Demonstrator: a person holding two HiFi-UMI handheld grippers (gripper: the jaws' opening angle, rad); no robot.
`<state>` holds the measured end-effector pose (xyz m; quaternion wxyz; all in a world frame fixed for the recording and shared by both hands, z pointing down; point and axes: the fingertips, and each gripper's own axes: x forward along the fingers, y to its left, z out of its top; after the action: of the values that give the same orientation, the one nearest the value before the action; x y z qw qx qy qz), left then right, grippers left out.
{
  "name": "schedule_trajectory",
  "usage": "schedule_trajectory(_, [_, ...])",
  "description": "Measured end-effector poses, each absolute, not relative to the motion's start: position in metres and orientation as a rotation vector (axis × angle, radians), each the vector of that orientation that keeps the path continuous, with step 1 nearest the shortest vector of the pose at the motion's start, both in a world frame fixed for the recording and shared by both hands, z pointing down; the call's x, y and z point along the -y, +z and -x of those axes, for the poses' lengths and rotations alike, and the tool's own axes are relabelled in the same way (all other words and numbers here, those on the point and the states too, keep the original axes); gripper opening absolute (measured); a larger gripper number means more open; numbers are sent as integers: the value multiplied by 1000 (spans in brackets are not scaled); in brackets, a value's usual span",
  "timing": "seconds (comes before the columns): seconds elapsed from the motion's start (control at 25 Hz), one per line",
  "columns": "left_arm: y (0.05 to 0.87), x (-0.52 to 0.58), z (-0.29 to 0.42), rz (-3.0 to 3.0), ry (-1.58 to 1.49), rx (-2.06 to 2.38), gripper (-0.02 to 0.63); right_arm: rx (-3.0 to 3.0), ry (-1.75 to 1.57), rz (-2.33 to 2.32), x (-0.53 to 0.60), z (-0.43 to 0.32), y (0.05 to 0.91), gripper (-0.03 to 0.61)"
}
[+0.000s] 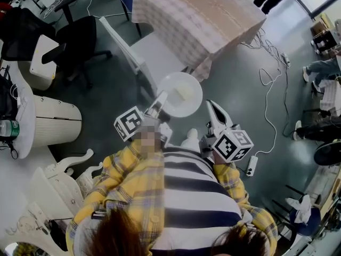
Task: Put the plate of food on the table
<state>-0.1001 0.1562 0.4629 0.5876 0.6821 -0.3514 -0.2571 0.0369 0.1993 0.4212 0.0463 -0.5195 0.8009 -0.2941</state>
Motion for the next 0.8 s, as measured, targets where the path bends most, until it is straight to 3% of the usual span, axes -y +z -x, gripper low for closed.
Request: schedule_trajectory(0.8, [474,-134,104,-1579,-583,809,6,-2419,-963,1670,-186,-41,435,-2])
